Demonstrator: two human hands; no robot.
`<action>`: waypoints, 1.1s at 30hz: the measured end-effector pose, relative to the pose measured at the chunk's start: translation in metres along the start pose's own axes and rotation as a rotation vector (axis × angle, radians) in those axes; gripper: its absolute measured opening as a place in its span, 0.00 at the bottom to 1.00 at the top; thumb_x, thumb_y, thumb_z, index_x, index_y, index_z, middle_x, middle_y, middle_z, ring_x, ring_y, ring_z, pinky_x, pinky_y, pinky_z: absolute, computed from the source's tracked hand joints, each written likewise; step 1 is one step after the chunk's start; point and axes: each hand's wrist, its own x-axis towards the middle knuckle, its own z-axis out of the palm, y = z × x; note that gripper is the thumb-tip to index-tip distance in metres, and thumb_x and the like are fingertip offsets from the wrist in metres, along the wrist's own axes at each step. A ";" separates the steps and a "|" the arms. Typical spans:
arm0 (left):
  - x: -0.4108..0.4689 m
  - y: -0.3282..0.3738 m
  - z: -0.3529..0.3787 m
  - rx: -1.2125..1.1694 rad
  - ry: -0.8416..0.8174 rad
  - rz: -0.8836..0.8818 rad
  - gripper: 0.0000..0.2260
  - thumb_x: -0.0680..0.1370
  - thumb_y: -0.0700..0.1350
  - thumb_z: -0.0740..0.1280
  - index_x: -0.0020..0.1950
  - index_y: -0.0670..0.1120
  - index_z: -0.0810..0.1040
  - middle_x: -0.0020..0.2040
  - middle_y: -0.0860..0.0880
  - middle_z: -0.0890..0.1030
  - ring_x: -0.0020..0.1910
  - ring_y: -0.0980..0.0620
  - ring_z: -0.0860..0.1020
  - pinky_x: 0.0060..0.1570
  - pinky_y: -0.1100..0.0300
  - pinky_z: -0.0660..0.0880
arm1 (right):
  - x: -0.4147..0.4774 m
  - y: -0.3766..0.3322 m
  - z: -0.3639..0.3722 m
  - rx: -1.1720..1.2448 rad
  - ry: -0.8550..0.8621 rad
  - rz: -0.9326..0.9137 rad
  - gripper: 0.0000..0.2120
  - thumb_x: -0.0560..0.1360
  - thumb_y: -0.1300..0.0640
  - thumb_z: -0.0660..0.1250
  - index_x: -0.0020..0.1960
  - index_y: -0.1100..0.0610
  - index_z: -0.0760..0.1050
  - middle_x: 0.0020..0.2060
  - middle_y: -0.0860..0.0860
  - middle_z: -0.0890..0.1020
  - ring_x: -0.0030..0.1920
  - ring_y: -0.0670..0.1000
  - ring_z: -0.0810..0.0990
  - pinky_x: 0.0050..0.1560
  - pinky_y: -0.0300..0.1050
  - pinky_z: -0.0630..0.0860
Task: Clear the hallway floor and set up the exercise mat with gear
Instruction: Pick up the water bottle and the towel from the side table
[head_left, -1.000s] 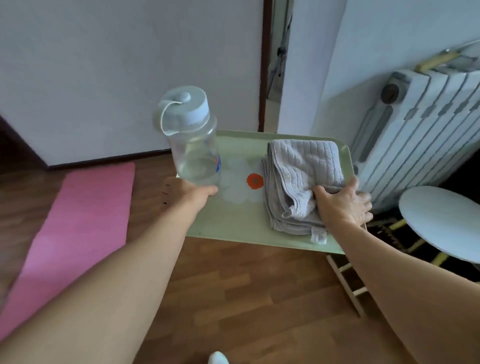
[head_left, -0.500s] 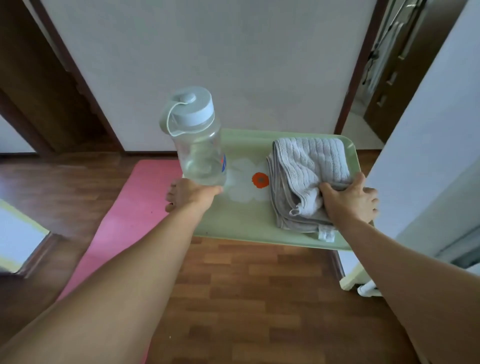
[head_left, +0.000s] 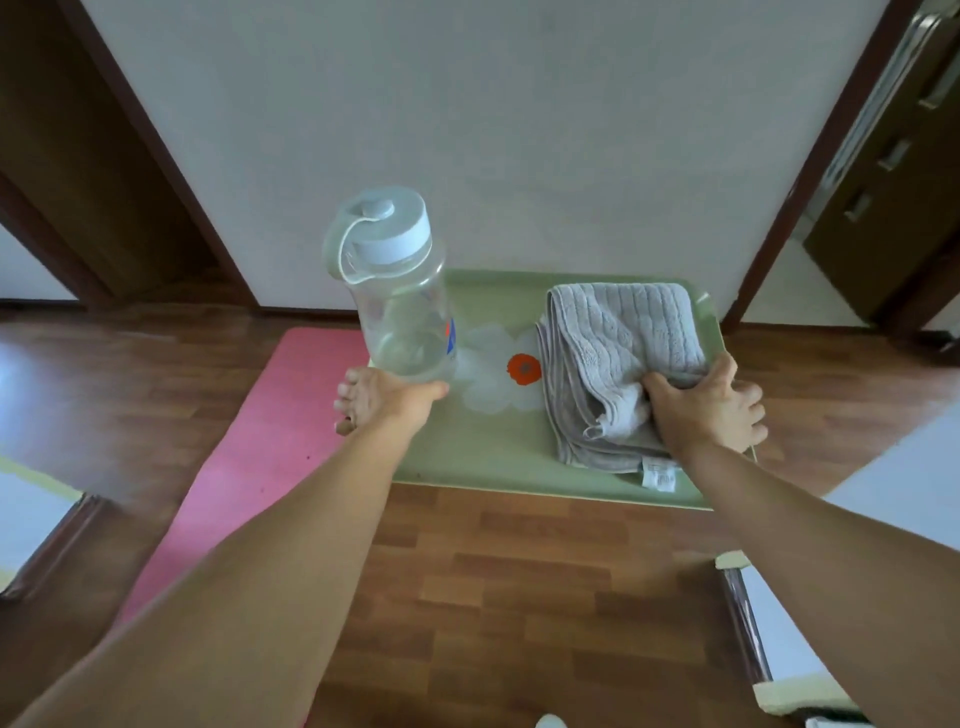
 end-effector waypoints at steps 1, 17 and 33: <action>0.006 0.002 0.004 -0.006 -0.002 0.006 0.52 0.59 0.58 0.78 0.72 0.35 0.56 0.69 0.40 0.65 0.68 0.40 0.63 0.63 0.48 0.61 | 0.006 -0.002 0.005 -0.011 -0.004 -0.005 0.36 0.65 0.38 0.65 0.68 0.52 0.61 0.60 0.63 0.69 0.62 0.64 0.67 0.63 0.59 0.60; 0.268 0.052 0.074 0.023 -0.040 -0.006 0.53 0.60 0.58 0.78 0.73 0.35 0.54 0.71 0.39 0.62 0.71 0.40 0.60 0.67 0.46 0.58 | 0.105 -0.148 0.198 -0.059 -0.052 0.053 0.34 0.65 0.37 0.63 0.65 0.52 0.62 0.59 0.62 0.70 0.60 0.64 0.67 0.62 0.57 0.61; 0.461 -0.107 0.356 0.056 -0.089 -0.048 0.51 0.62 0.58 0.77 0.72 0.35 0.55 0.72 0.39 0.62 0.71 0.39 0.60 0.66 0.46 0.60 | 0.180 -0.043 0.542 -0.132 -0.063 0.051 0.35 0.65 0.38 0.64 0.66 0.52 0.60 0.60 0.62 0.69 0.60 0.63 0.67 0.62 0.57 0.61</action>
